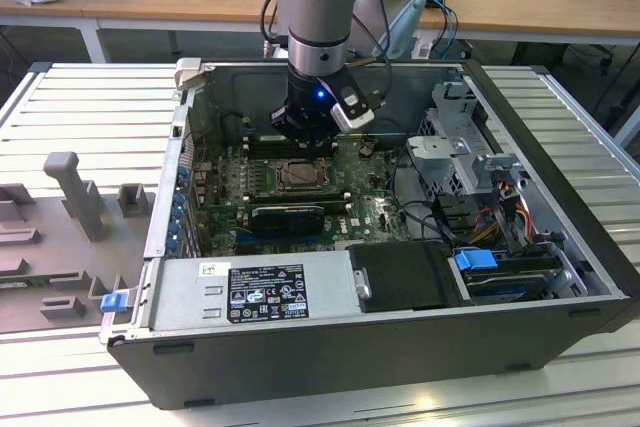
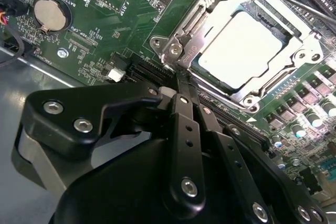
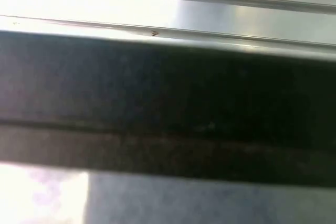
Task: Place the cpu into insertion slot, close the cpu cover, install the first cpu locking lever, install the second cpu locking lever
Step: 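Install the first cpu locking lever, then install the second cpu locking lever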
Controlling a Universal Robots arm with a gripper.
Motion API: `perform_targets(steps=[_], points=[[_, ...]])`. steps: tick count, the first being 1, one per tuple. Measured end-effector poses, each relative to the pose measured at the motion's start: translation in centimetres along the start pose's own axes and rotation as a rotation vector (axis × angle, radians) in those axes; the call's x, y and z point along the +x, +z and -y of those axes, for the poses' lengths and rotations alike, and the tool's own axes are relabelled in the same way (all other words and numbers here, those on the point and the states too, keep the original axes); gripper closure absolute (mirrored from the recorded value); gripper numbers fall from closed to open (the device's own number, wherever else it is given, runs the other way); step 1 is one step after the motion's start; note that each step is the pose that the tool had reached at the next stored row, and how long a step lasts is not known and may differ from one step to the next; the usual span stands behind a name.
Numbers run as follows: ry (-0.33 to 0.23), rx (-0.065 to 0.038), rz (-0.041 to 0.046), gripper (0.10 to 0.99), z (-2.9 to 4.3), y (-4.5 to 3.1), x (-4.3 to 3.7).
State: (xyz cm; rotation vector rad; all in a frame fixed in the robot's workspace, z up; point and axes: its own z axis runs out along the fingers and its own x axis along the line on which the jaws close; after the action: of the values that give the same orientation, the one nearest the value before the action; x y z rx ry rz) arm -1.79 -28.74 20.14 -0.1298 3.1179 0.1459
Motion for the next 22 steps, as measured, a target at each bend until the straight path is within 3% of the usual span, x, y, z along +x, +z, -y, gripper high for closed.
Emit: perform_targets(steps=[4,8,19,22], points=[[0.0,0.0,-0.0002,0.98,-0.05,-0.54,-0.01],[0.0,0.001,-0.0003,0.98,-0.17,-1.89,-0.04],[0.0,0.001,-0.0005,0.98,0.55,-2.01,0.0],[0.0,0.001,-0.0004,0.98,0.5,-2.58,-0.01]])
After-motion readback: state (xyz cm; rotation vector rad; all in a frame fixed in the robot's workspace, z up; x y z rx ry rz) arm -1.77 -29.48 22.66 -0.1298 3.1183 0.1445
